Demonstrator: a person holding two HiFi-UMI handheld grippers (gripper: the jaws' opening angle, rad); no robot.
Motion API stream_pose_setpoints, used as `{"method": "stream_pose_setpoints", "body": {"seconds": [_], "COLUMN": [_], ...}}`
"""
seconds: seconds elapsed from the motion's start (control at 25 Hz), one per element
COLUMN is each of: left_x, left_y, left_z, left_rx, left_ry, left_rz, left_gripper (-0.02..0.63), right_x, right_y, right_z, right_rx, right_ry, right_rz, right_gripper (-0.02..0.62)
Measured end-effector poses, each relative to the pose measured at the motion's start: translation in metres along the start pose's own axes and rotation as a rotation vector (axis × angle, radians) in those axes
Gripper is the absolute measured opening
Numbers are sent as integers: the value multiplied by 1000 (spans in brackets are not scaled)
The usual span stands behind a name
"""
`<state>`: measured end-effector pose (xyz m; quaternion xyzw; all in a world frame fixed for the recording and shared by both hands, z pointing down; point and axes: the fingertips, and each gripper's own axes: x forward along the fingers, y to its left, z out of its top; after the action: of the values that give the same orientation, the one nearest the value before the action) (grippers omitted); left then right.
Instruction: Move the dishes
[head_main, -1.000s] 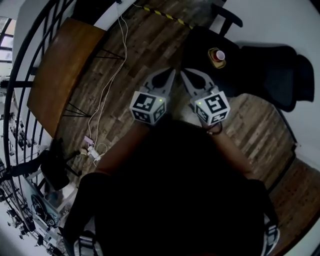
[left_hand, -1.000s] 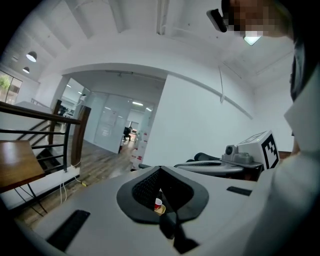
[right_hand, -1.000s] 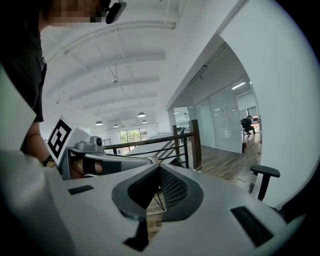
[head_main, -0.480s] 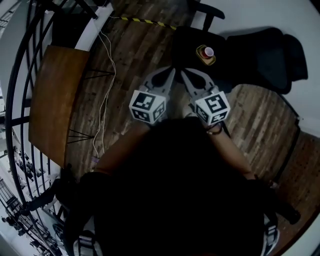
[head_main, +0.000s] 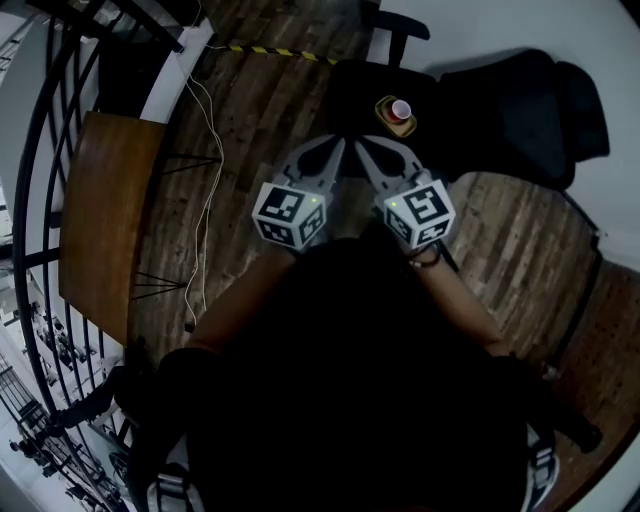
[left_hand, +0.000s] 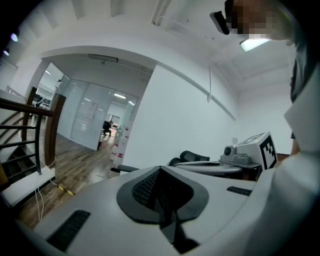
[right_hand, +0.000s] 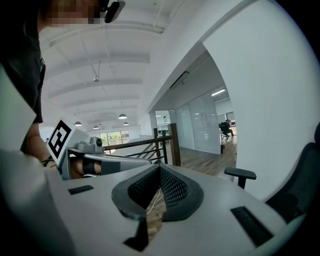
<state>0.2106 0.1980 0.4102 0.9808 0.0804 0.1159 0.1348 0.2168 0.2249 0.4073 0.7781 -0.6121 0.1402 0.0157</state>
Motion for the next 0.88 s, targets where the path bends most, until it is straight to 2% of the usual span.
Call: {"method": "stream_pose_setpoints", "body": {"seconds": [0.48, 0.56, 0.76, 0.88], "left_x": [96, 109, 148, 165], "left_y": [-25, -29, -31, -29], "left_z": [8, 5, -5, -7], "left_rx": [-28, -24, 50, 42], "left_ry": [4, 15, 61, 76], "left_rz": [130, 142, 171, 167], "left_gripper": [-5, -5, -5, -5], "right_x": [-26, -36, -55, -57], "right_y": [-112, -133, -193, -218], "right_z": [12, 14, 15, 10], "right_rx": [8, 6, 2, 10], "right_ry": [-4, -2, 1, 16], "right_rz": [95, 93, 72, 53], "right_gripper": [3, 3, 3, 3]}}
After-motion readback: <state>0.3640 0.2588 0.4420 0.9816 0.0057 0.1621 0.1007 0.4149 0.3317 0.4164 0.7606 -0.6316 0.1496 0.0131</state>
